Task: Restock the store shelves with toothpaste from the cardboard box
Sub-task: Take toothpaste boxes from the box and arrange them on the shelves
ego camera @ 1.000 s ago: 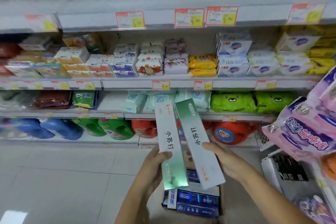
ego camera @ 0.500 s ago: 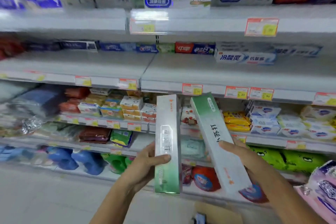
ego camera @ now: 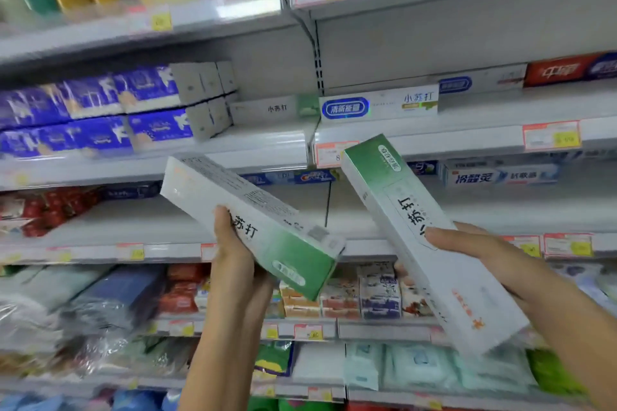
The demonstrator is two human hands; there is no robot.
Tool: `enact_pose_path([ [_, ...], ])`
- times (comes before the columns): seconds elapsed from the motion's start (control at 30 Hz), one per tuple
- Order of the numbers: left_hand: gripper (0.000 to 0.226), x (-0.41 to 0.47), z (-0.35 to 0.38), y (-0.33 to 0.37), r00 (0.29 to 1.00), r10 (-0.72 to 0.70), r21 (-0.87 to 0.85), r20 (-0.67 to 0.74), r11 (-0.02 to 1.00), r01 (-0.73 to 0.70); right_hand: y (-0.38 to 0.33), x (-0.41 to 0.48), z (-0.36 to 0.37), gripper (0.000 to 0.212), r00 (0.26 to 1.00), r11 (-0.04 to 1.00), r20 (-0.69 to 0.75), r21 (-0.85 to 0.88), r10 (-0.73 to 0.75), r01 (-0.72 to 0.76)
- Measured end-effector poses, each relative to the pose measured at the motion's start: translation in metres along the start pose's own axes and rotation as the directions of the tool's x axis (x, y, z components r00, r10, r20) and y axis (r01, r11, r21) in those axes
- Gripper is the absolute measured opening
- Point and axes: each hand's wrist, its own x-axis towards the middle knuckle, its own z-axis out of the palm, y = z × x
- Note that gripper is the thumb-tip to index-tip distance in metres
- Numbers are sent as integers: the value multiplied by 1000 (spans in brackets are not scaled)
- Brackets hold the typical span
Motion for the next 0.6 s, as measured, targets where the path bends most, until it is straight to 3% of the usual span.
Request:
enact_pose_path([
  [0.13,39,37,14,44,998,57,-230,-8,971,-57,-41,14,13,54,999,996,9,-76,-52,53],
  [0.23,41,52,37,78,997,-41,-324,62,944,59,-71,28,26,37,989,970,-13,-193,-150,145],
  [0.33,42,60,61,93,983,-122,-271,135,950,155,-99,45,33,41,987,960,-48,-243,-152,136],
  [0.43,33,72,87,95,980,-169,-211,108,959,188,-126,58,39,27,996,968,-56,-244,-69,53],
  [0.6,25,127,124,98,986,-121,-123,117,983,135,-152,79,39,24,984,964,-124,-251,-126,92],
])
